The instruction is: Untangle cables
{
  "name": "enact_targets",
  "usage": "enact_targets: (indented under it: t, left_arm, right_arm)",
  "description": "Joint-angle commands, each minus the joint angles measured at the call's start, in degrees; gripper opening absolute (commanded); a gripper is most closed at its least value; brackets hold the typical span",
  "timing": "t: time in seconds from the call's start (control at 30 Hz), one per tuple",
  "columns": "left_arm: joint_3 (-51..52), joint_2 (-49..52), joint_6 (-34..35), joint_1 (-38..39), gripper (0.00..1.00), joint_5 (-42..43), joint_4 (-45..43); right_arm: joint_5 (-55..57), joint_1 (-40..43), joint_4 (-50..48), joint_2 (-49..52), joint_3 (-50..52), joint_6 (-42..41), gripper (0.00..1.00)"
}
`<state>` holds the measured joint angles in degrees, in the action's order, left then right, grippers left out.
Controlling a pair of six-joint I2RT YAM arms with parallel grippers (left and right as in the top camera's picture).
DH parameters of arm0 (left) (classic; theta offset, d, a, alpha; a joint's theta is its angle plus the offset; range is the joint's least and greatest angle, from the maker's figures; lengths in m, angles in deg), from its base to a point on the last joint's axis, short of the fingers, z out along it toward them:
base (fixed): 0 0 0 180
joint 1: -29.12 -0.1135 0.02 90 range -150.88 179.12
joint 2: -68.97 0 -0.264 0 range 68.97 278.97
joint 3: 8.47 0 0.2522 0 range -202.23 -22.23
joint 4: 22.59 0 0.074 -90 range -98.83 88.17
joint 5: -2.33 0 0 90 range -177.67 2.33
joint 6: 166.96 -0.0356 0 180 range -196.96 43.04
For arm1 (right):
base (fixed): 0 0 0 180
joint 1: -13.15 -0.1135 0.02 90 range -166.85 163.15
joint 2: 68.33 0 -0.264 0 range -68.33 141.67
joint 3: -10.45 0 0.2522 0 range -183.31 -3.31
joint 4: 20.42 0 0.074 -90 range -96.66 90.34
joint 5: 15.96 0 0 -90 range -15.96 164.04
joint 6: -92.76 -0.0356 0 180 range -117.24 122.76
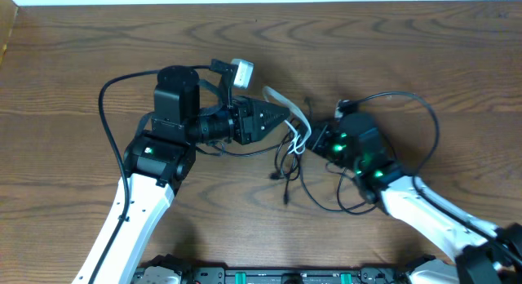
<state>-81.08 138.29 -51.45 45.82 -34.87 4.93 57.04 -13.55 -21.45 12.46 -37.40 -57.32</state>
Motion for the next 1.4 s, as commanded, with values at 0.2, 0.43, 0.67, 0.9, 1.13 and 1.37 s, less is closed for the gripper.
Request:
enact_targets:
  t: [0.2,0.43,0.67,0.9,1.13,1.37]
  left_arm:
    - [-0.61,-0.85,-8.07,1.36,0.76,-11.50,11.93]
    - [-0.61,-0.85,-12.48,5.92,0.69,-11.54,14.53]
    - [-0.59,-0.79,-14.16,13.27,0.62,-22.86,17.31]
    - [-0.59,0.83,-14.14,21.81,0.57,-33.59,17.31]
    - [-0.59,7.08,-13.31,24.39,0.57,-34.03,16.57]
    - [-0.59,13.64,-10.58,26.43,0.36,-34.05,10.08]
  right_arm:
    - [-21.07,9.27,2.25,-4.50,0.04,-6.03,0.01]
    - [-27.36,13.16,2.16,-4.50,0.04,-13.55,0.01]
    - [-31.50,15.54,1.75,-4.50,0.04,-17.88,0.01]
    - [-32.13,16.72,1.64,-4.50,0.04,-20.06,0.01]
    - [-34.62,18.84,0.50,-4.50,0.04,-21.33,0.01]
    - [-35.67,19.02,0.42,-4.50,0.04,-21.79,0.01]
